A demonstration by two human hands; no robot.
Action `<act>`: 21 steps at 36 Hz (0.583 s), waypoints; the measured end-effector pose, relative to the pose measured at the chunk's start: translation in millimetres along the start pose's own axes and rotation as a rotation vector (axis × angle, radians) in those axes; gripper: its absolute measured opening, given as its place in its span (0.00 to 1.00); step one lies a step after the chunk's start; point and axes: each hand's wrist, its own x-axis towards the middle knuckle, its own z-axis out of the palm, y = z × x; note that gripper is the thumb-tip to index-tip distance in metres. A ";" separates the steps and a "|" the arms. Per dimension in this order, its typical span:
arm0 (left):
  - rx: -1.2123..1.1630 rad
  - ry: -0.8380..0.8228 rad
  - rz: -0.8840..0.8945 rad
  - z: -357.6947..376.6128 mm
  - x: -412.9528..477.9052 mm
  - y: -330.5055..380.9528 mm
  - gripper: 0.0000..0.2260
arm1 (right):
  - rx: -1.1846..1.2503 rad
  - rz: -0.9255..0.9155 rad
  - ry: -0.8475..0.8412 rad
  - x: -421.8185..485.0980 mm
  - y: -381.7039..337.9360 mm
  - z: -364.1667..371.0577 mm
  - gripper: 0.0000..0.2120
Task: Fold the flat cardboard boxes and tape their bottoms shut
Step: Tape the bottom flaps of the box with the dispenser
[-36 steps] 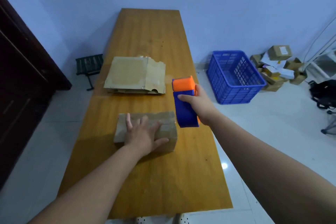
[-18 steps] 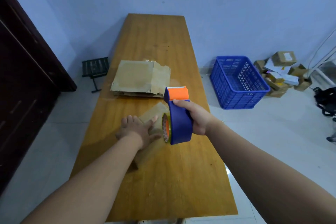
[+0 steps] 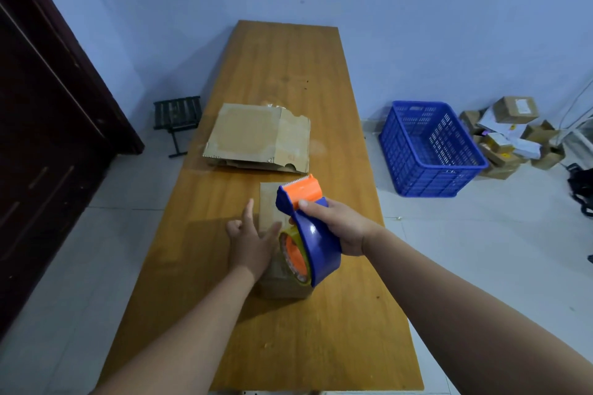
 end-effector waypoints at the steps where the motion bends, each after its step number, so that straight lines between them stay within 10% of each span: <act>1: -0.035 0.089 0.017 0.5 -1.0 1.8 0.25 | -0.011 -0.004 -0.003 0.0 -0.1 0.9 0.18; 4: -0.356 0.202 -0.008 -3.1 0.3 8.9 0.13 | -0.054 -0.002 -0.013 -0.1 -3.8 1.2 0.18; 11: -1.094 -0.256 -0.106 -23.4 -16.8 21.5 0.15 | -0.119 -0.048 0.022 5.6 -3.1 7.4 0.22; 21: -0.985 -0.096 -0.207 -25.6 -13.6 23.8 0.08 | -0.210 -0.072 -0.024 4.4 -8.6 15.8 0.18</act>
